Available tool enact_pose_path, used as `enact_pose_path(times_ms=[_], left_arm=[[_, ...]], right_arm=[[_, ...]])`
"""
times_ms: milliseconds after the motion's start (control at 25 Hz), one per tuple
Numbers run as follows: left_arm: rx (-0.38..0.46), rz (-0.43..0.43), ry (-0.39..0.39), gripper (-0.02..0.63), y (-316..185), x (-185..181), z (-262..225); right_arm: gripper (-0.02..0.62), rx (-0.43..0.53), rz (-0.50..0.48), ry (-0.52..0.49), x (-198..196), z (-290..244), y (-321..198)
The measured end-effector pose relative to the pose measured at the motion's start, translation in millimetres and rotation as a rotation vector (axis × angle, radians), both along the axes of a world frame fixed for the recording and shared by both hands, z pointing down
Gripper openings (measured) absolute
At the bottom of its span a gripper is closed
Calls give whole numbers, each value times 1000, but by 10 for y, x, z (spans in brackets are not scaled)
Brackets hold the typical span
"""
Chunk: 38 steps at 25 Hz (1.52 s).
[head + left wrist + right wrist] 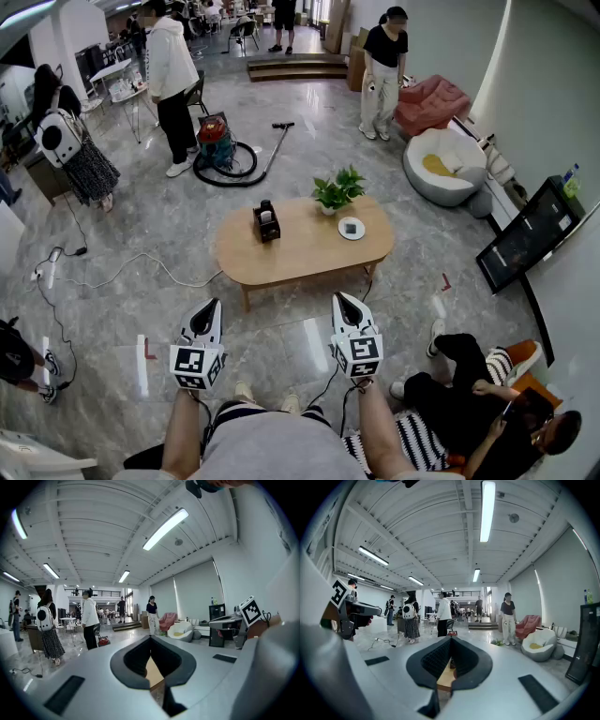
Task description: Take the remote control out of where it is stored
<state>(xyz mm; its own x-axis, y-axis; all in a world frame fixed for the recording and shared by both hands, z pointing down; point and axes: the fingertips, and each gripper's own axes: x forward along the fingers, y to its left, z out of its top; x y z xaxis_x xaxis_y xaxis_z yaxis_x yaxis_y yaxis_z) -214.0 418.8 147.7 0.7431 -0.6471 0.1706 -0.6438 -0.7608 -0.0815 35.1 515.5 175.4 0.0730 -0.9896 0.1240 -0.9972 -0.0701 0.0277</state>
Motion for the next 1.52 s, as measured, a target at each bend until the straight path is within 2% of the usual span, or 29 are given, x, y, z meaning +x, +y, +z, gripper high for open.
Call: enact_pose_path(times_ms=[640,840,1120,1520], left_arm=[[2,2,-7,5,128,132,7],[-10,12,-17,5,-2,197,82],[-19,40,-3,5,-604,482,162],[-33,72,-7,5,-1917,833,93]], right_arm=[[8,15,-11,-44,101,26,111],[8,-8,-19,-42,119,133,0],[8,-29,0,-50,336,237,-490],[8,-48,24,-18,676,107,-1718]])
